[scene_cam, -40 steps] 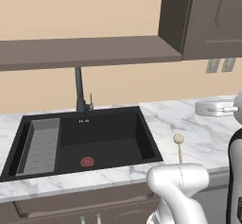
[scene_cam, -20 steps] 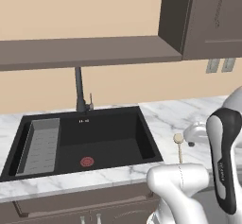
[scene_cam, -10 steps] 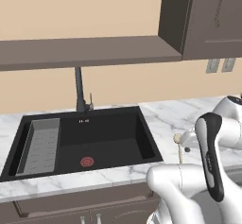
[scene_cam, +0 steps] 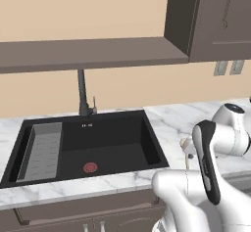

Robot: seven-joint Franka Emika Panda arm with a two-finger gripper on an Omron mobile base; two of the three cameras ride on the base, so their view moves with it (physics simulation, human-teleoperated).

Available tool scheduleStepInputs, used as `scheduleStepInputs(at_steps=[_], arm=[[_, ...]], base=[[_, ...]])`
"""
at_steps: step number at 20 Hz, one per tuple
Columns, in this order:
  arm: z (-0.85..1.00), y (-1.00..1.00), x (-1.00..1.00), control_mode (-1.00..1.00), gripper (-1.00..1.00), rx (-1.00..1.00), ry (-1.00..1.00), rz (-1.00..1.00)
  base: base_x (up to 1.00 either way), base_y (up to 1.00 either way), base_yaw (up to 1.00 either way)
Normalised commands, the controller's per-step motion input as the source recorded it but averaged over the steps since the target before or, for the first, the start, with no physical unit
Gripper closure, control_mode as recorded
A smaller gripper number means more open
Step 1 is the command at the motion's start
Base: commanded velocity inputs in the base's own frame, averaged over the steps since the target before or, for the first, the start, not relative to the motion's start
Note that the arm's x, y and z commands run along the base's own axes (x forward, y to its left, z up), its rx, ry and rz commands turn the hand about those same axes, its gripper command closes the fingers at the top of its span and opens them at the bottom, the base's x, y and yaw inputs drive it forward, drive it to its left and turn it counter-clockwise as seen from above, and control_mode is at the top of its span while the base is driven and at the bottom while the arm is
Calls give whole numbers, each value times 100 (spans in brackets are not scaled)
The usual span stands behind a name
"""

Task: Grab the spray bottle from the cabinet, then place it next to the cutting board for sanitizing. Then grab the dish brush from the countertop next to the sink and place it next to the cutting board.

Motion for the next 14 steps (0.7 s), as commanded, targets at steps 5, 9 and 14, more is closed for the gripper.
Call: scheduleStepInputs(at_steps=[5,9,14], arm=[[-33,0,14,-100,-100,-9,-4,-8],[-22,0,33,-100,-100,-2,0,-6],[-24,0,33,-100,-100,0,0,-2]], base=[[0,0,0],[0,0,0],[0,0,0]])
